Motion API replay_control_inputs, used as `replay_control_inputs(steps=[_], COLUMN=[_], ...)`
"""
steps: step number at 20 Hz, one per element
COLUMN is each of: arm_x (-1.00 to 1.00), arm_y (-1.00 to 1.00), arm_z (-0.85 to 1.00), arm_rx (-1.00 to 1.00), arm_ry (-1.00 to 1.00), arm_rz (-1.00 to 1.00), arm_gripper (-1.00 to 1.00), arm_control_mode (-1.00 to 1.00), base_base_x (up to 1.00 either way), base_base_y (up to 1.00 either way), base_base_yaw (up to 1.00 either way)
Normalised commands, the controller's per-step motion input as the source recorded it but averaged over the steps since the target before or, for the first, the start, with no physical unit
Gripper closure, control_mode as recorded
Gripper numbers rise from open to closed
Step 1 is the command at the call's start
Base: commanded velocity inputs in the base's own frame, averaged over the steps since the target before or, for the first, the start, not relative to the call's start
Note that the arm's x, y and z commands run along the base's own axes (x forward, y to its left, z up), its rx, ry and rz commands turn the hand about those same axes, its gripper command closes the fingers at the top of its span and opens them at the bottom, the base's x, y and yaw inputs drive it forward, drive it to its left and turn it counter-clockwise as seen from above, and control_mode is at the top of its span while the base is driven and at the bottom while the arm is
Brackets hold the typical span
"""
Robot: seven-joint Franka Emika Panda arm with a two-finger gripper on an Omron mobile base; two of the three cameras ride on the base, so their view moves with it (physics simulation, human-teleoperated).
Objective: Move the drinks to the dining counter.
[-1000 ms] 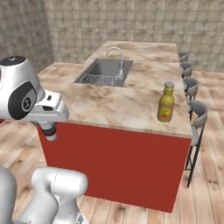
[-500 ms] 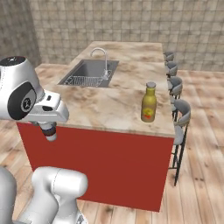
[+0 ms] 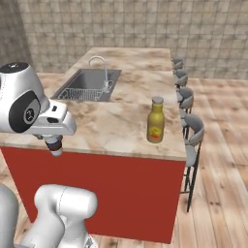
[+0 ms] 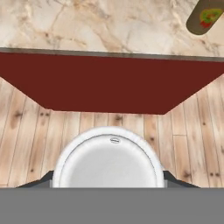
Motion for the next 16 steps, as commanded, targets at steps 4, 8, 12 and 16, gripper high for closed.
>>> replay_control_inputs(steps=[4, 8, 12, 16], arm_x=[0.0, 0.0, 0.0, 0.0], arm_y=[0.0, 0.0, 0.0, 0.0], arm_z=[0.0, 0.0, 0.0, 0.0], arm_rx=[0.0, 0.0, 0.0, 0.0], arm_ry=[0.0, 0.0, 0.0, 0.0], arm_rz=[0.0, 0.0, 0.0, 0.0], arm_gripper=[1.0, 1.0, 1.0, 1.0], arm_control_mode=[1.0, 1.0, 1.0, 1.0], base_base_x=[0.41, 0.38, 0.41, 0.45], base_base_y=[0.0, 0.0, 0.0, 0.0], base_base_yaw=[-0.06, -0.04, -0.05, -0.05])
